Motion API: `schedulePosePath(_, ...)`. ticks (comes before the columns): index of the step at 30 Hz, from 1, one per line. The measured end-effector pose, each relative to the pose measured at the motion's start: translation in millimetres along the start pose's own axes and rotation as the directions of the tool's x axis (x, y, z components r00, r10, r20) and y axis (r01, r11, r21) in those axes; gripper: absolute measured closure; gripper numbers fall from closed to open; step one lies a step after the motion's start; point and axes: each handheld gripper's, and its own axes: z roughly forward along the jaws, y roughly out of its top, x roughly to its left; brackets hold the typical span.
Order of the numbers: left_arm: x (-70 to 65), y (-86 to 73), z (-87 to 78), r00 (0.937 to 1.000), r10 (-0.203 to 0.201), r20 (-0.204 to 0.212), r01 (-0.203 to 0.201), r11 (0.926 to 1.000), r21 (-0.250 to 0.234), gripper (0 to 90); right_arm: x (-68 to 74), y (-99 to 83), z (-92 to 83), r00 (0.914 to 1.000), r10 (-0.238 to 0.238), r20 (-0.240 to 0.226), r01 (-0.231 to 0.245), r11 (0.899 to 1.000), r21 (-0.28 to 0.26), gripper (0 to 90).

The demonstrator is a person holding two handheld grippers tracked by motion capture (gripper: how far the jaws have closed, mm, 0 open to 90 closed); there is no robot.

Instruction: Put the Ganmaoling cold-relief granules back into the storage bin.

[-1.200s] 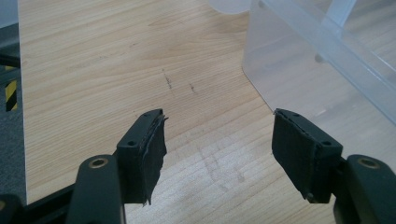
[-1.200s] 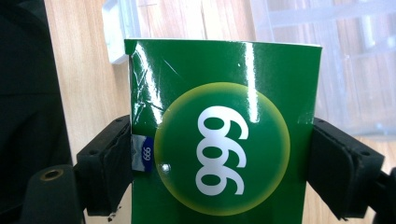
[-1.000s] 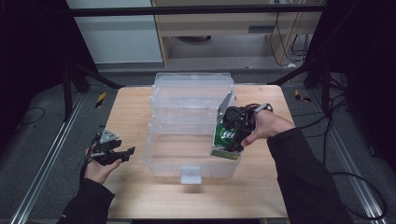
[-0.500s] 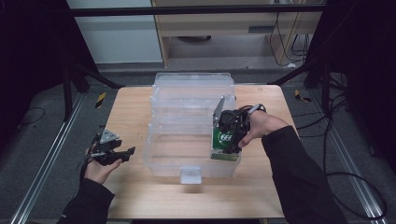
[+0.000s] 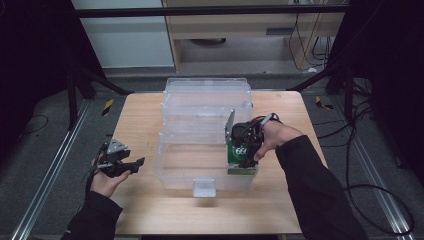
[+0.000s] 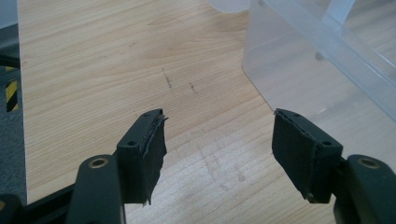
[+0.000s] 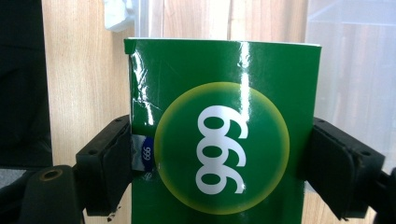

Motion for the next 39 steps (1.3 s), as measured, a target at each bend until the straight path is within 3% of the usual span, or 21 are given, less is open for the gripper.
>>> schedulePosePath(22,-0.2,-0.2,0.2,1.0000,0.000,0.001,0.000,1.0000,0.000,34.2,2.0,4.3,24.1,0.9998,-0.019,-0.003,0.019,0.999,0.049,17.3)
schedulePosePath(28,-0.5,0.1,0.0,1.0000,0.004,0.002,-0.004,1.0000,0.000,34.2,2.9,2.2,29.8,0.9998,-0.021,0.007,0.021,0.999,0.047,17.2)
schedulePosePath(30,-0.7,0.3,0.0,1.0000,0.005,0.002,-0.005,1.0000,0.000,34.2,2.3,-0.5,31.9,1.0000,-0.001,0.003,0.001,1.000,0.022,17.2)
schedulePosePath(39,-0.7,0.4,-0.2,1.0000,0.005,0.004,-0.005,1.0000,-0.003,34.2,3.3,0.2,39.5,1.0000,-0.003,0.005,0.003,0.999,0.045,17.1)
